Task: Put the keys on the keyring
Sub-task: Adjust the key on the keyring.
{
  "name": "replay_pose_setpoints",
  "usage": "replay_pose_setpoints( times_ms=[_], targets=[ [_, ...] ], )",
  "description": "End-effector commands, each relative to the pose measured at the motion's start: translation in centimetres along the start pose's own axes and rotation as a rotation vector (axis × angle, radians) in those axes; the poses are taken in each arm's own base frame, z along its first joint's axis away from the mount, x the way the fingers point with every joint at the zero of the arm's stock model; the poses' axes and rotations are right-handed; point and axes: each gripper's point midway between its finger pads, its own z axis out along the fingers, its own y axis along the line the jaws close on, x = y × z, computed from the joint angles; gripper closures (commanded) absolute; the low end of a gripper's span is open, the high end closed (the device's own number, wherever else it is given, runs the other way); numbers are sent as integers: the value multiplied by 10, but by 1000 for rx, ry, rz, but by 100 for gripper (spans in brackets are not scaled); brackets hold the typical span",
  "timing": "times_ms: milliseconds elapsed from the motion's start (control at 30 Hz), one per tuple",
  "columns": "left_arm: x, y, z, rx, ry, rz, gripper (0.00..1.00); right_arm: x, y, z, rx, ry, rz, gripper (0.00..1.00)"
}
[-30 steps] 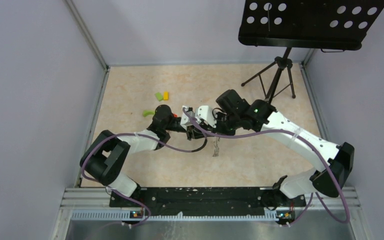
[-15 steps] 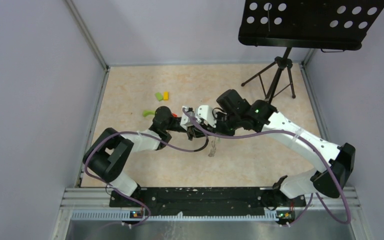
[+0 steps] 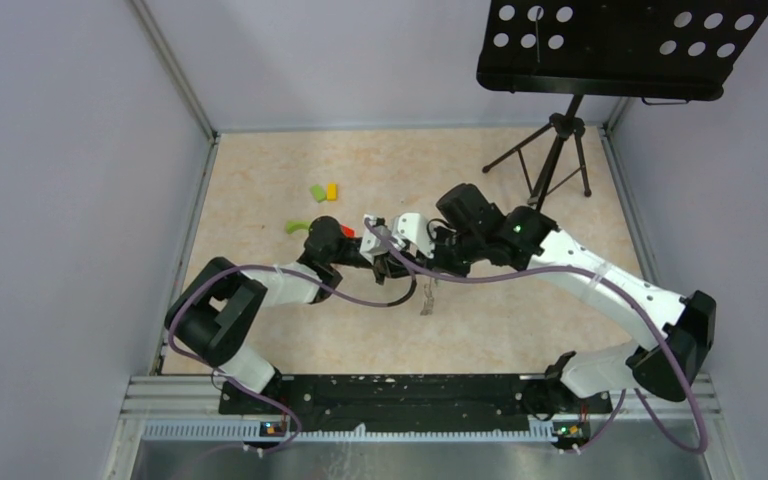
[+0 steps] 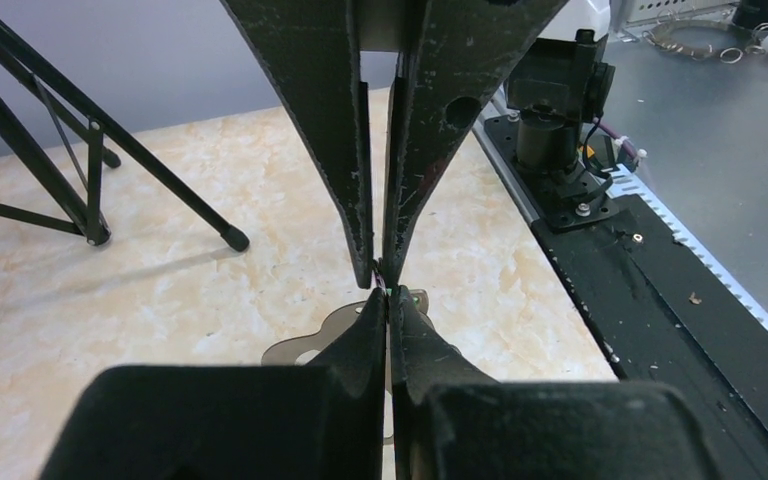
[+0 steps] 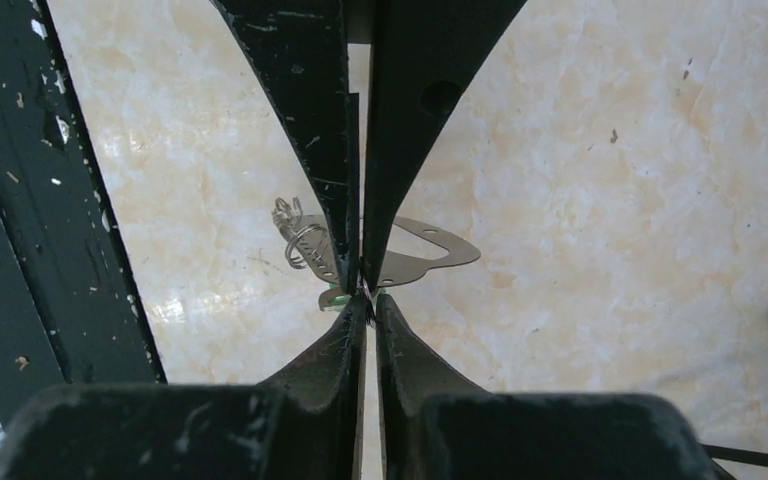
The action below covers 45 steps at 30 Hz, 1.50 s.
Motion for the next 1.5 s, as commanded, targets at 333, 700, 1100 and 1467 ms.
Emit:
replay_pose_setpoints(
  times_ms=[333, 700, 1100, 1467],
  targets=[
    [-48, -24, -12, 1, -174, -47, 100, -38, -10, -44, 1, -448, 50, 69],
    [-55, -25, -16, -50, -197, -50, 100, -38, 16, -37, -114, -599, 12, 70],
    [-54, -27, -16, -40, -194, -50, 100, -34, 16, -17, -160, -582, 11, 70],
    [-56, -28, -16, -35, -196, -45, 100, -29, 19, -8, -190, -566, 9, 74]
  ],
)
